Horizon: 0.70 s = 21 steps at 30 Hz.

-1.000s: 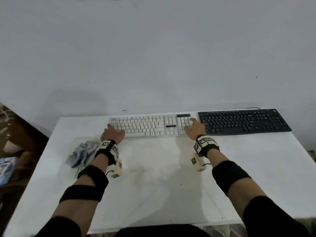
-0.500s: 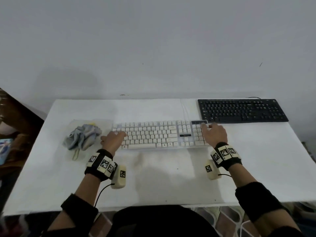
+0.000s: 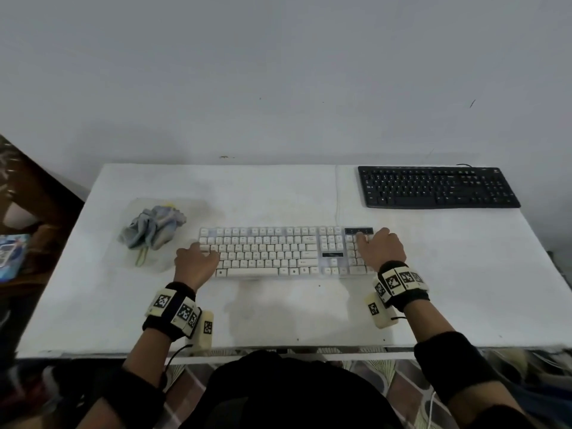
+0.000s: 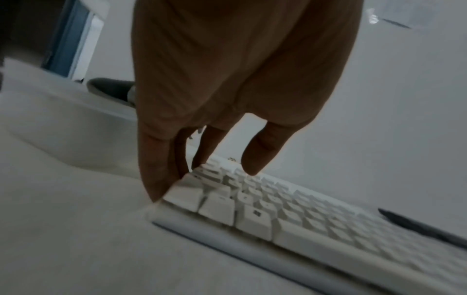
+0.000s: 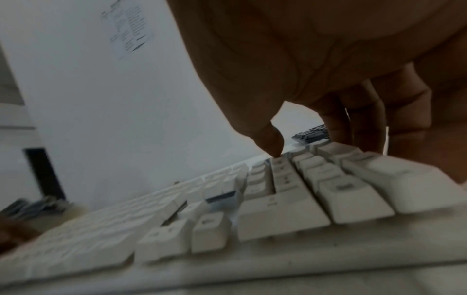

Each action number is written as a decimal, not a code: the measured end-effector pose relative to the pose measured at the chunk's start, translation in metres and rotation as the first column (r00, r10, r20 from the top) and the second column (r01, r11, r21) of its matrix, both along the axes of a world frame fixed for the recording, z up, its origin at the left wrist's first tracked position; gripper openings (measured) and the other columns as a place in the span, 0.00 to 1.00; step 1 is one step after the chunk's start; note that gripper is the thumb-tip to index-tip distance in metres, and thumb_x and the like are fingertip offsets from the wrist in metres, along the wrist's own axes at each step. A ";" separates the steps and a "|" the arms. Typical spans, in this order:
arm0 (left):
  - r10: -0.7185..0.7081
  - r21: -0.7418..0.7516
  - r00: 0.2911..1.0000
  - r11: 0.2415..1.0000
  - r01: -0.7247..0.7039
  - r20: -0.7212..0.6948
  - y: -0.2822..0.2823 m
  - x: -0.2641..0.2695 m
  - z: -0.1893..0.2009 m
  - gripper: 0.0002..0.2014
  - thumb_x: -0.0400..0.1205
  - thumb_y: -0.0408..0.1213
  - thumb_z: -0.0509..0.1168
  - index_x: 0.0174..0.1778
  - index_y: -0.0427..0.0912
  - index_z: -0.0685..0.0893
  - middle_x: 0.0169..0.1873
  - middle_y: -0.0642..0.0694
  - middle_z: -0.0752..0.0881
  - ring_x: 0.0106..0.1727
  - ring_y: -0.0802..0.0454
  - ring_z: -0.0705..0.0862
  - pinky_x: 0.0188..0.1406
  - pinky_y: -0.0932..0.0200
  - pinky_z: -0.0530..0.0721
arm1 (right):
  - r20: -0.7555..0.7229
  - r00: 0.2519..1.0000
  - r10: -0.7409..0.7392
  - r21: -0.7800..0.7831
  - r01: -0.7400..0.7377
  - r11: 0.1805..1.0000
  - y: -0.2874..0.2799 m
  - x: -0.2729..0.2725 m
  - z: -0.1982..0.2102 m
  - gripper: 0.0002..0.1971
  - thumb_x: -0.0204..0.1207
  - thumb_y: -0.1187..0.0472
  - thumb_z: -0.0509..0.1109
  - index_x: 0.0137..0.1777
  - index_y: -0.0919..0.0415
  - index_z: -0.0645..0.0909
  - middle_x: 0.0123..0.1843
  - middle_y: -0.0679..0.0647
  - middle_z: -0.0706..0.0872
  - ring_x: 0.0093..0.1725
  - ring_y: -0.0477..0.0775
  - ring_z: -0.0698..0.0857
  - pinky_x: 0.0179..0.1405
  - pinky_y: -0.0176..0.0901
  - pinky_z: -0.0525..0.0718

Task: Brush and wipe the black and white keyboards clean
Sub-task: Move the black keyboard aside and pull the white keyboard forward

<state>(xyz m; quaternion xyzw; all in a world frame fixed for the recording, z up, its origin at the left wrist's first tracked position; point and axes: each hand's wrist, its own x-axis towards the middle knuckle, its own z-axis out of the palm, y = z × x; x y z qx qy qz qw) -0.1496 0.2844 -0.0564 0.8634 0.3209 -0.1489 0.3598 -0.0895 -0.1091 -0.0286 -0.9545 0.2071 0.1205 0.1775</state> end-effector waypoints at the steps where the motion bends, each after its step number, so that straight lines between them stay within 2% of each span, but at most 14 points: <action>1: -0.031 0.031 1.000 0.999 0.031 0.004 0.000 -0.001 0.002 0.33 0.80 0.53 0.60 0.80 0.38 0.74 0.76 0.28 0.71 0.74 0.28 0.74 0.74 0.39 0.76 | 0.000 1.000 0.004 -0.022 -0.004 1.000 0.003 -0.001 0.001 0.32 0.86 0.40 0.59 0.73 0.71 0.70 0.70 0.68 0.77 0.68 0.70 0.79 0.60 0.57 0.80; 4: -0.144 0.203 0.987 0.971 0.126 0.073 0.002 -0.006 0.013 0.24 0.85 0.46 0.63 0.73 0.36 0.81 0.68 0.32 0.83 0.68 0.32 0.81 0.66 0.42 0.81 | 0.087 0.993 0.082 -0.120 -0.071 0.990 0.022 -0.007 0.001 0.28 0.85 0.43 0.61 0.71 0.68 0.70 0.69 0.66 0.74 0.67 0.69 0.74 0.54 0.63 0.81; 6: -0.187 0.347 0.953 0.933 0.097 0.238 0.012 -0.008 0.023 0.17 0.85 0.37 0.66 0.69 0.36 0.85 0.64 0.35 0.85 0.66 0.33 0.82 0.61 0.41 0.83 | 0.154 0.973 0.169 -0.136 -0.149 0.980 0.041 -0.010 0.003 0.25 0.84 0.47 0.64 0.71 0.66 0.72 0.68 0.65 0.73 0.66 0.69 0.73 0.53 0.65 0.81; 8: -0.243 0.478 0.899 0.877 0.043 0.365 0.033 -0.006 0.033 0.17 0.81 0.31 0.70 0.67 0.35 0.86 0.64 0.33 0.84 0.67 0.30 0.80 0.59 0.35 0.84 | 0.173 0.950 0.261 -0.103 -0.246 0.964 0.062 -0.009 0.006 0.24 0.83 0.49 0.65 0.72 0.63 0.74 0.69 0.64 0.74 0.68 0.68 0.73 0.56 0.66 0.82; 10: -0.283 0.578 0.895 0.815 0.034 0.345 0.061 -0.002 0.037 0.24 0.77 0.33 0.75 0.70 0.37 0.82 0.64 0.30 0.81 0.65 0.27 0.78 0.55 0.31 0.83 | 0.153 0.927 0.343 -0.092 -0.332 0.939 0.082 -0.006 0.008 0.23 0.84 0.48 0.65 0.73 0.61 0.74 0.70 0.63 0.75 0.68 0.67 0.73 0.58 0.65 0.84; 13: -0.167 0.534 0.955 0.846 0.011 0.245 0.094 0.006 0.043 0.32 0.79 0.45 0.76 0.78 0.38 0.76 0.68 0.28 0.76 0.69 0.26 0.74 0.57 0.29 0.80 | 0.090 0.899 0.428 -0.159 -0.411 0.898 0.109 -0.005 0.008 0.22 0.84 0.48 0.63 0.72 0.59 0.74 0.68 0.60 0.77 0.67 0.64 0.74 0.57 0.62 0.84; 16: -0.134 0.486 0.971 0.874 0.021 0.198 0.118 0.008 0.040 0.27 0.81 0.50 0.75 0.72 0.39 0.83 0.68 0.29 0.73 0.69 0.25 0.73 0.61 0.30 0.81 | 0.084 0.857 0.509 -0.210 -0.484 0.849 0.137 -0.005 0.010 0.20 0.84 0.49 0.63 0.71 0.58 0.76 0.67 0.58 0.77 0.67 0.63 0.74 0.57 0.60 0.82; 18: -0.153 0.455 0.966 0.889 0.043 0.208 0.126 0.009 0.041 0.22 0.80 0.47 0.76 0.67 0.40 0.86 0.66 0.30 0.74 0.64 0.25 0.78 0.61 0.35 0.82 | 0.105 0.811 0.576 -0.161 -0.558 0.814 0.158 -0.004 0.012 0.19 0.84 0.50 0.63 0.70 0.58 0.77 0.68 0.57 0.77 0.68 0.62 0.73 0.57 0.59 0.82; 21: -0.250 0.457 0.951 0.878 0.143 0.183 0.128 0.011 0.050 0.12 0.81 0.33 0.72 0.58 0.32 0.88 0.55 0.26 0.85 0.57 0.26 0.85 0.53 0.41 0.82 | 0.187 0.708 0.681 -0.063 -0.683 0.728 0.198 -0.001 0.017 0.16 0.84 0.52 0.64 0.68 0.57 0.79 0.67 0.56 0.80 0.68 0.62 0.74 0.56 0.59 0.83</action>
